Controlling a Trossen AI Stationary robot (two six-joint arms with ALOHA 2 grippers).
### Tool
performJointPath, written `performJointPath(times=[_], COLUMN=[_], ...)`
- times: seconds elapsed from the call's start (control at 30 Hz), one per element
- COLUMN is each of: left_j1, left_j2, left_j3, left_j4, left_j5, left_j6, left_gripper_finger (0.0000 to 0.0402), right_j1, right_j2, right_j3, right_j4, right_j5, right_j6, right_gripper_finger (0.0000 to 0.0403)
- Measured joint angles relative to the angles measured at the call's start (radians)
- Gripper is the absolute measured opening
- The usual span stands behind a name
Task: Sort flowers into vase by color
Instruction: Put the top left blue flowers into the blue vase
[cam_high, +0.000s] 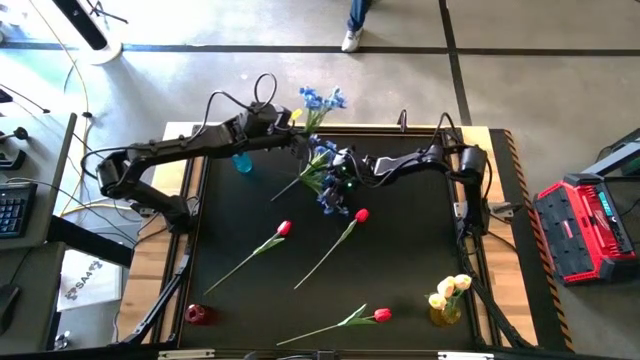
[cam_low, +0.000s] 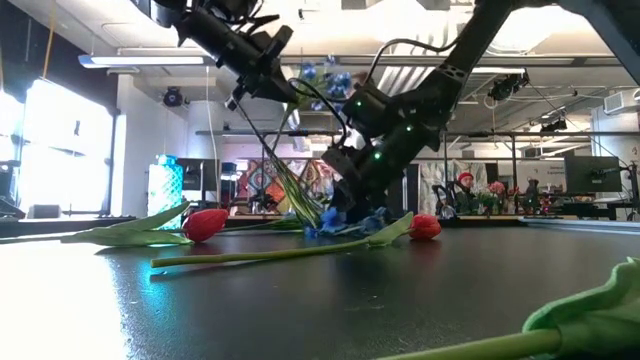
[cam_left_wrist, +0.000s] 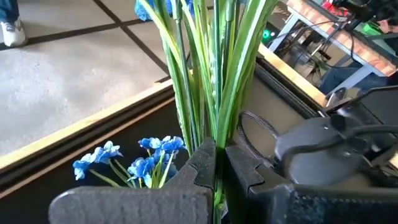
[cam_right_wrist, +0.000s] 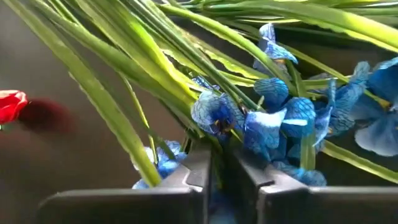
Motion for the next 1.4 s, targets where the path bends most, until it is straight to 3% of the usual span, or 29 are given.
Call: performJointPath(times=[0.1, 0.37, 0.57, 0.73, 0.9, 1.17, 1.4], left_j1=[0.0, 0.009, 0.017, 0.01, -0.002, 0.018, 0.018], left_j2=[-0.032, -0.174, -0.285, -0.353, -0.452, -0.664, -0.826], left_j3=[-0.001, -0.001, 0.0, -0.004, -0.133, -0.408, -0.502], left_j4=[-0.012, -0.025, -0.126, -0.201, -0.049, 0.13, 0.173], left_j5=[0.0, 0.001, -0.005, -0.143, -0.29, -0.373, -0.457], left_j6=[0.018, 0.04, 0.081, 0.22, 0.35, 0.419, 0.485], left_gripper_finger=[0.0, 0.0, 0.0, 0.0, 0.0, 0.0, 0.0], right_j1=[0.0, 0.001, 0.002, 0.003, 0.003, 0.0, -0.001], right_j2=[0.002, 0.002, 0.003, -0.023, -0.09, -0.213, -0.256], right_j3=[0.003, 0.003, 0.002, -0.003, -0.01, -0.008, -0.005], right_j4=[-0.024, -0.084, -0.106, -0.101, -0.101, -0.085, -0.096], right_j5=[0.002, 0.005, 0.006, 0.008, 0.014, 0.005, 0.017], right_j6=[-0.002, 0.024, 0.031, 0.03, 0.01, -0.001, -0.022], right_gripper_finger=[0.0004, 0.0002, 0.0, 0.0, 0.0005, 0.0071, 0.0145])
